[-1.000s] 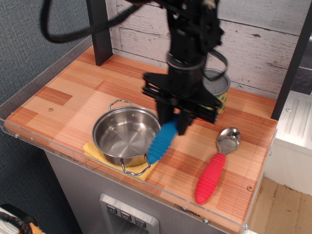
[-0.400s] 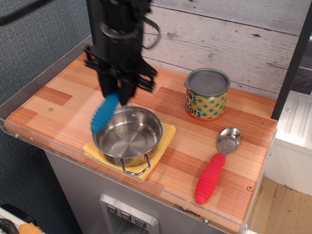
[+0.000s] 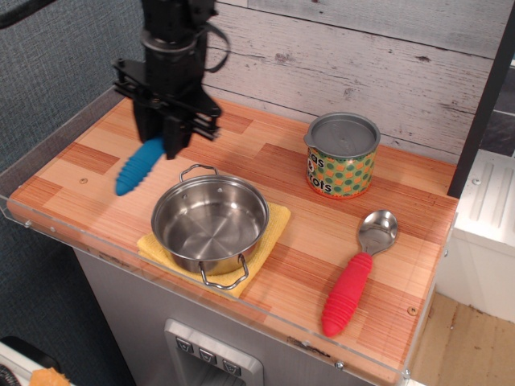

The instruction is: PICK UP THE SPOON AND PUT ANOTHER SIDE OF THE TABLE

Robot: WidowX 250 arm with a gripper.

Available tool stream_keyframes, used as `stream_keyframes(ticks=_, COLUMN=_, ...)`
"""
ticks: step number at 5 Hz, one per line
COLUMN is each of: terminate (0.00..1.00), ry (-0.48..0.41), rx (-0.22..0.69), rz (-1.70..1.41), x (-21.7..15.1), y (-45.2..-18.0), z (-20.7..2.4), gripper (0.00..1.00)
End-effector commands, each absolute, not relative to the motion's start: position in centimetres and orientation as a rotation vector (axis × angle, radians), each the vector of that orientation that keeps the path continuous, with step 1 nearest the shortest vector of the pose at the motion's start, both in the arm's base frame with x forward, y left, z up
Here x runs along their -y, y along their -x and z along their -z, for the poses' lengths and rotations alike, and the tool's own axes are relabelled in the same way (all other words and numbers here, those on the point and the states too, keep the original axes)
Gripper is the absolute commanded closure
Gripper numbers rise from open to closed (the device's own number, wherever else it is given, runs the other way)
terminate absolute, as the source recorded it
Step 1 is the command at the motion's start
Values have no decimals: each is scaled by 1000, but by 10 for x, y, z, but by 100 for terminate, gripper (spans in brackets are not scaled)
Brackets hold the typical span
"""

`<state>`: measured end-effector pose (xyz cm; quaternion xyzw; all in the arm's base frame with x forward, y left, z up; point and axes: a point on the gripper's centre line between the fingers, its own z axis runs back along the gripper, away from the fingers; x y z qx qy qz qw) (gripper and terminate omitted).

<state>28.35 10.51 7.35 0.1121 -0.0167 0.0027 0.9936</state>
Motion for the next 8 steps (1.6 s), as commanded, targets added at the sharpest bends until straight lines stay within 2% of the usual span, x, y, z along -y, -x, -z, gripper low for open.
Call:
stream_keyframes(ticks=1, terminate=0, ry=-207, rx=62, rz=-70, x=-144, y=-290, z=-66, gripper=100)
stream_keyframes(ticks=3, terminate=0, ry=-210, rx=39, rz=-68, x=-147, y=-284, z=-41, gripper=100)
stream_keyframes(ticks=7, terminate=0, ry=-200, rx=25, rz=-44, x=-146, y=-272, z=-26, gripper=100)
stream_keyframes(ticks=8, terminate=0, ry=-212, rx=27, rz=-46, x=-147, y=-271, z=-29, gripper=0)
